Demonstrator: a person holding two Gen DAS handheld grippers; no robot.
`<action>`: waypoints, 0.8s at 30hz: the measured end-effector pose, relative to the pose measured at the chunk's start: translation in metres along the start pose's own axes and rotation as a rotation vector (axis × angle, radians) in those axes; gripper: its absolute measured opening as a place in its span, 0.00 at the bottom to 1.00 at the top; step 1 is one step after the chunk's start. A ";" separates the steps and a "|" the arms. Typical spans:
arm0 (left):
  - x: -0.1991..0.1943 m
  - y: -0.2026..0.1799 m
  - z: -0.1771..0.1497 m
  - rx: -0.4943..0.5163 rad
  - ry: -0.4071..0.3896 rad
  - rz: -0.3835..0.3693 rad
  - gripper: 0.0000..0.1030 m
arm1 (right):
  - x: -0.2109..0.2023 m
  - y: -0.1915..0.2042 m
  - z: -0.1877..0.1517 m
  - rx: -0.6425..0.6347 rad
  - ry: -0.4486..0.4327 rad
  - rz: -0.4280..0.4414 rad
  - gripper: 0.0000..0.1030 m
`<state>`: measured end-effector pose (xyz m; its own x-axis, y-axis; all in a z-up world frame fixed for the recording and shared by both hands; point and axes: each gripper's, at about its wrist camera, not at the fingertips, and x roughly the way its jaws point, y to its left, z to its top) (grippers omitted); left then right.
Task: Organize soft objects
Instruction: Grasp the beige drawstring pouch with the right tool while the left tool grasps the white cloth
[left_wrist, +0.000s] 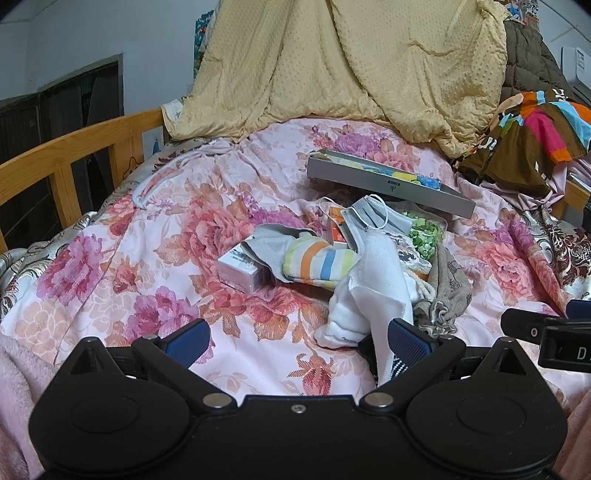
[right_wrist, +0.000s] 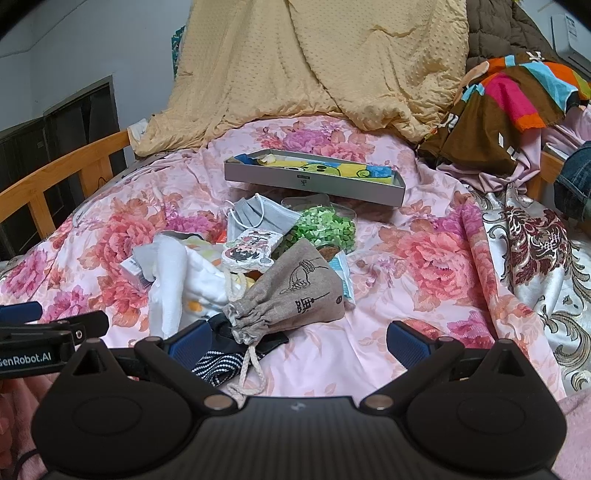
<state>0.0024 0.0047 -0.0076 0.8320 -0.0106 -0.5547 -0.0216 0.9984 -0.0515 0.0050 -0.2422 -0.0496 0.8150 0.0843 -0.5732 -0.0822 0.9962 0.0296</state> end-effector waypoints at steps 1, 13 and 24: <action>0.001 0.001 0.001 -0.009 0.013 -0.007 0.99 | 0.000 0.000 0.000 0.003 0.001 0.003 1.00; 0.036 -0.005 0.031 0.126 0.101 -0.174 0.99 | 0.035 -0.004 0.042 -0.149 0.082 0.115 1.00; 0.079 -0.027 0.025 0.174 0.181 -0.256 0.69 | 0.107 -0.023 0.049 -0.068 0.267 0.248 0.92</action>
<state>0.0828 -0.0221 -0.0293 0.6863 -0.2556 -0.6809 0.2823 0.9564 -0.0744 0.1226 -0.2547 -0.0715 0.5882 0.3047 -0.7491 -0.3035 0.9418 0.1448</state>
